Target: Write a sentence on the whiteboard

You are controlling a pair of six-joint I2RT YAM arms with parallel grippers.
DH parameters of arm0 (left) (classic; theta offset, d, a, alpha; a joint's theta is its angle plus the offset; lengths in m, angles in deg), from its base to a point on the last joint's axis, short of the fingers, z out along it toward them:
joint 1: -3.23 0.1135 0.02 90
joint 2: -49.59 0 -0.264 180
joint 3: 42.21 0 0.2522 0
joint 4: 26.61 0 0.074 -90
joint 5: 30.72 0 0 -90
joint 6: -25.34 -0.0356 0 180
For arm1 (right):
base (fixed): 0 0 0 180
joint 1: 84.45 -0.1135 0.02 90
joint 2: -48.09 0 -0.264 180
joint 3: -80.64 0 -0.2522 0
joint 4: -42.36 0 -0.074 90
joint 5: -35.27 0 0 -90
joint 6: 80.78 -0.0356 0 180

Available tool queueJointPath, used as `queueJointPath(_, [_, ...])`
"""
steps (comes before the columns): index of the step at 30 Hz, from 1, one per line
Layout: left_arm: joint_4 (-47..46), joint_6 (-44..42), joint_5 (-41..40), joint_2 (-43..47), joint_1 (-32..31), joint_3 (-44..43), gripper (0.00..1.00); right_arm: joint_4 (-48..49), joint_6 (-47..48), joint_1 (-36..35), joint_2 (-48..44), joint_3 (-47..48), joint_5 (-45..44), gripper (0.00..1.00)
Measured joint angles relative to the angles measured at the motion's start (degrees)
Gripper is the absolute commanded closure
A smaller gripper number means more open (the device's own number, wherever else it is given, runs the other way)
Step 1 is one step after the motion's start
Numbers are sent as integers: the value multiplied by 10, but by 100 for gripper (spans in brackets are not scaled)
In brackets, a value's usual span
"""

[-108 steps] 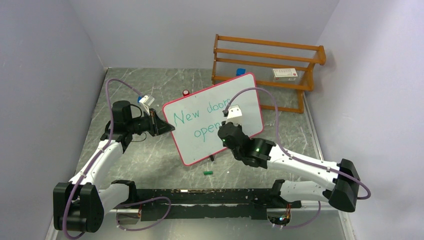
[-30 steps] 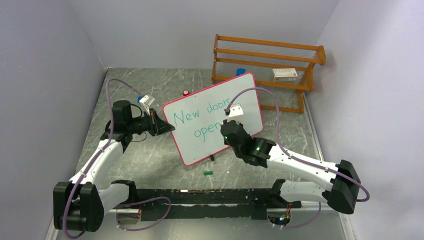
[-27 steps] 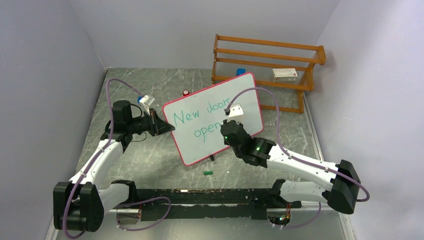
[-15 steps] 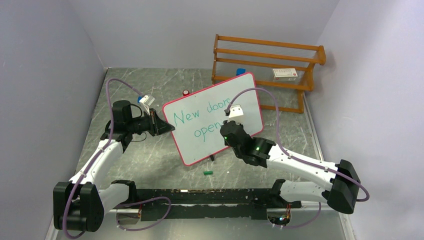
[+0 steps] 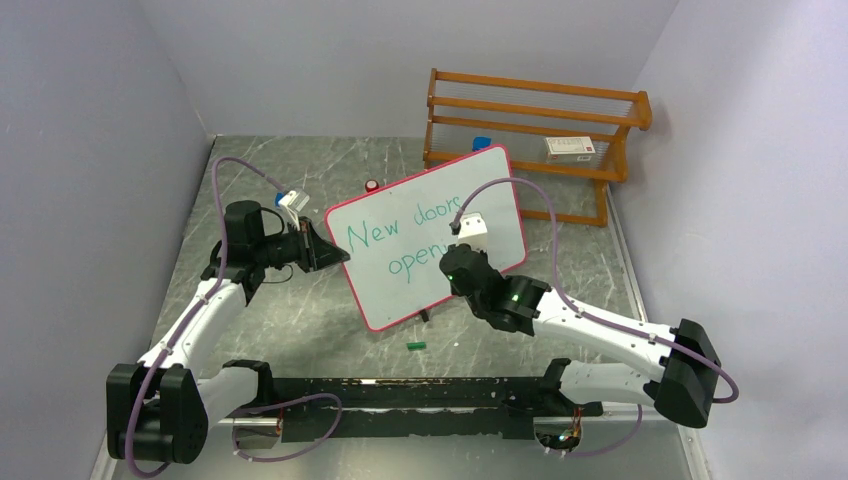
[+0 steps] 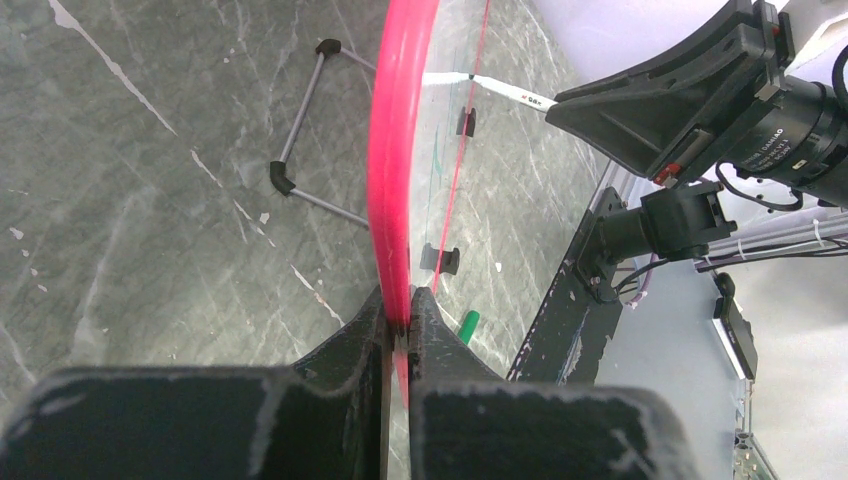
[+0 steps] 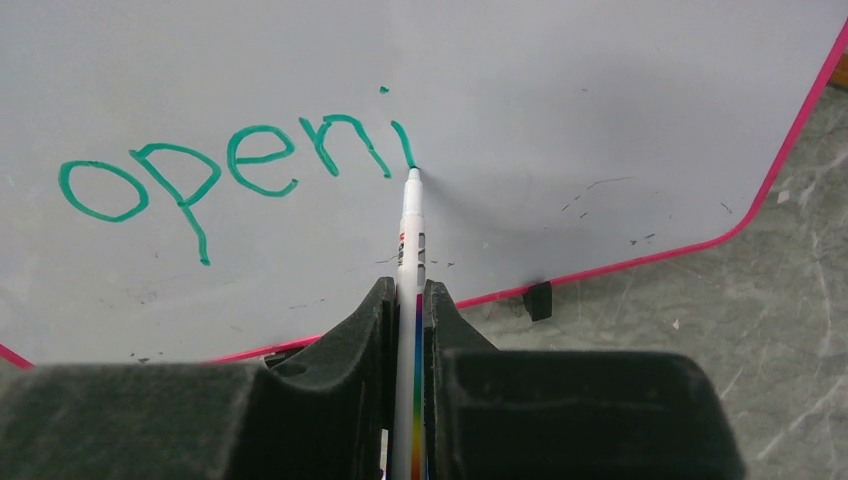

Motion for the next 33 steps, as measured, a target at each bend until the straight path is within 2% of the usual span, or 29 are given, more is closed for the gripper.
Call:
queueJointPath(12, [0, 0, 0, 0, 0, 0, 95, 11, 7, 1, -32, -14, -7, 100])
queueJointPath(33, [0, 0, 0, 0, 0, 0, 95, 54, 37, 20, -19, -13, -7, 100])
